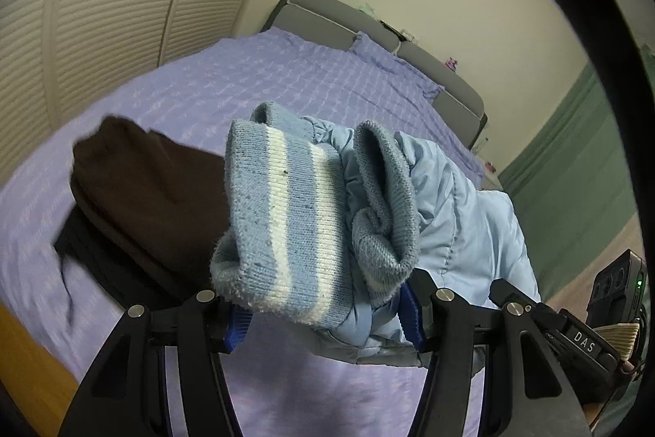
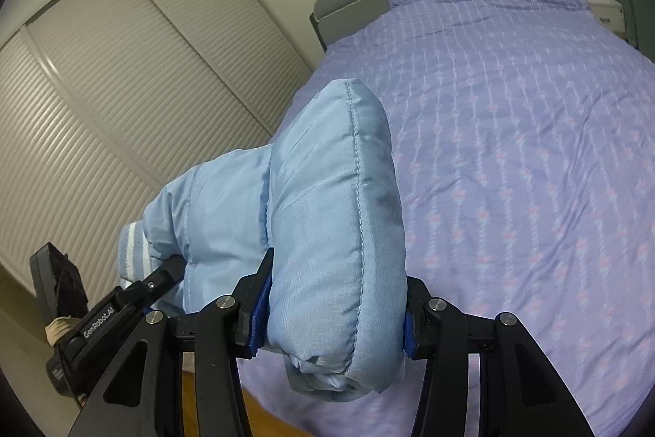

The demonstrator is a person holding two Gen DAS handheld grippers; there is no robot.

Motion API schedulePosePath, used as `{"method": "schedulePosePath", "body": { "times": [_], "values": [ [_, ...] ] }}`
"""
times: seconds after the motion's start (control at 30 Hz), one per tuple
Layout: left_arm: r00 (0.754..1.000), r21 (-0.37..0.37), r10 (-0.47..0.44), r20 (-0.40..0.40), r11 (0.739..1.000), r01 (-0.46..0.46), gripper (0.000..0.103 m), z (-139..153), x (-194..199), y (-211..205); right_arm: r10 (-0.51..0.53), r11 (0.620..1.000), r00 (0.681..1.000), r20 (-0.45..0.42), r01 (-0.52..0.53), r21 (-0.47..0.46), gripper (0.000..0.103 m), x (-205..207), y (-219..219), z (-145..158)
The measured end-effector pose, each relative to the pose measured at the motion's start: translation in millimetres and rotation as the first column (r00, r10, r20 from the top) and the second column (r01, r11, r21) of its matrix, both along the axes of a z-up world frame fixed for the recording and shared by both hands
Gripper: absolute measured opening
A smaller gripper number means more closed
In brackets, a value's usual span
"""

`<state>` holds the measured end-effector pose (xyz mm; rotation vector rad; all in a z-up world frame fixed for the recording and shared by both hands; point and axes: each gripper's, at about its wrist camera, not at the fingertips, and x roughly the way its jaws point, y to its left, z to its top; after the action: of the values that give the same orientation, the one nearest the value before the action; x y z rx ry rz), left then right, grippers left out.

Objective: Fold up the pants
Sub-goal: 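Carry the folded pants with both tools onto the dark clothes stack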

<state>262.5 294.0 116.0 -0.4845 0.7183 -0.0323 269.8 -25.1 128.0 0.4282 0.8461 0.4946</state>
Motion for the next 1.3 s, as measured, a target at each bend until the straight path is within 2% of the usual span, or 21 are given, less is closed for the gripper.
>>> {"method": "schedulePosePath", "body": {
  "times": [0.17, 0.33, 0.5, 0.67, 0.83, 1.0, 1.3],
  "values": [
    [0.999, 0.027, -0.040, -0.009, 0.999, 0.040, 0.057, 7, 13, 54, -0.044, 0.999, 0.999, -0.012, 0.044, 0.015, 0.049, -5, 64, 0],
    [0.999, 0.032, -0.036, -0.002, 0.999, 0.036, 0.057, 8, 16, 94, -0.046, 0.999, 0.999, -0.022, 0.046, 0.005, 0.049, -3, 105, 4],
    [1.000, 0.035, -0.018, 0.009, 0.999, 0.017, 0.057, 3, 26, 121, -0.026, 1.000, 0.999, -0.023, 0.025, -0.016, 0.049, 12, 142, 5],
    [1.000, 0.078, -0.003, 0.002, 0.997, 0.003, 0.057, -2, 36, 150, -0.007, 1.000, 0.999, -0.051, 0.006, -0.014, 0.049, 34, 174, -4],
    [1.000, 0.120, -0.010, -0.003, 0.993, 0.011, 0.057, -12, 55, 165, 0.006, 1.000, 0.996, -0.086, -0.007, -0.019, 0.049, 57, 201, -18],
    [1.000, 0.120, -0.013, -0.017, 0.993, 0.015, 0.057, -27, 75, 180, 0.005, 0.999, 0.995, -0.102, -0.008, -0.031, 0.049, 73, 224, -27],
    [0.995, 0.113, -0.025, -0.097, 0.993, 0.036, 0.057, -65, 113, 201, 0.003, 0.999, 0.985, -0.170, -0.011, -0.049, 0.049, 101, 249, -61]
  ]
}}
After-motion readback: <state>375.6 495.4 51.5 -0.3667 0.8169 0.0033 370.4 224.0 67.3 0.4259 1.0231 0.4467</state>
